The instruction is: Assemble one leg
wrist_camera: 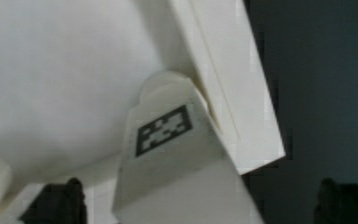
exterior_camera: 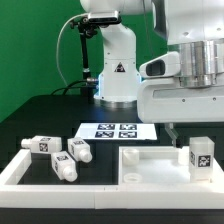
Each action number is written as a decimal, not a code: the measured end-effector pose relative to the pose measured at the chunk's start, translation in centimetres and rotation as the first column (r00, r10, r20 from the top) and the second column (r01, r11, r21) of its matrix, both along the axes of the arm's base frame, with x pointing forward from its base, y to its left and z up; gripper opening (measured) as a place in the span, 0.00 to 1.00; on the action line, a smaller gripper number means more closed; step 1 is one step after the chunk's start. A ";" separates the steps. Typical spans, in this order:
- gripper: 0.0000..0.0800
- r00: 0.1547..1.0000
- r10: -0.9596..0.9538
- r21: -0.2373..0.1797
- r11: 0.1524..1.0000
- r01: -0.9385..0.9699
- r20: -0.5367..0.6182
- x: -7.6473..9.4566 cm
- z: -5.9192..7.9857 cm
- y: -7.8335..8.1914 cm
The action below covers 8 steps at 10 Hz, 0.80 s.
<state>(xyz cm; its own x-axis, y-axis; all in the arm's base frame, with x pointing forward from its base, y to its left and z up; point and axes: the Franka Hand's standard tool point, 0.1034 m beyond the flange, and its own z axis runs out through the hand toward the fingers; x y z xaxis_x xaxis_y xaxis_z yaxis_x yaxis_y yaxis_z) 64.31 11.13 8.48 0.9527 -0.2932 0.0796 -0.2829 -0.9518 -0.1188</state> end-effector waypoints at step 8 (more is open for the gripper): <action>0.36 0.999 -0.020 -0.026 0.999 0.019 -0.027 0.1 -0.7 -0.1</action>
Offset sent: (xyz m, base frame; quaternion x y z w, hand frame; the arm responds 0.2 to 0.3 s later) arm 0.0000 0.0000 0.0000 0.0000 0.0000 0.0000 1.0000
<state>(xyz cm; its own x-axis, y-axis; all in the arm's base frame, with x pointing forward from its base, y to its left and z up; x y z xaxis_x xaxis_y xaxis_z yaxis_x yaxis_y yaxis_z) 64.37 11.00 7.73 0.9487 -0.3100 0.0618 -0.3043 -0.9486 -0.0864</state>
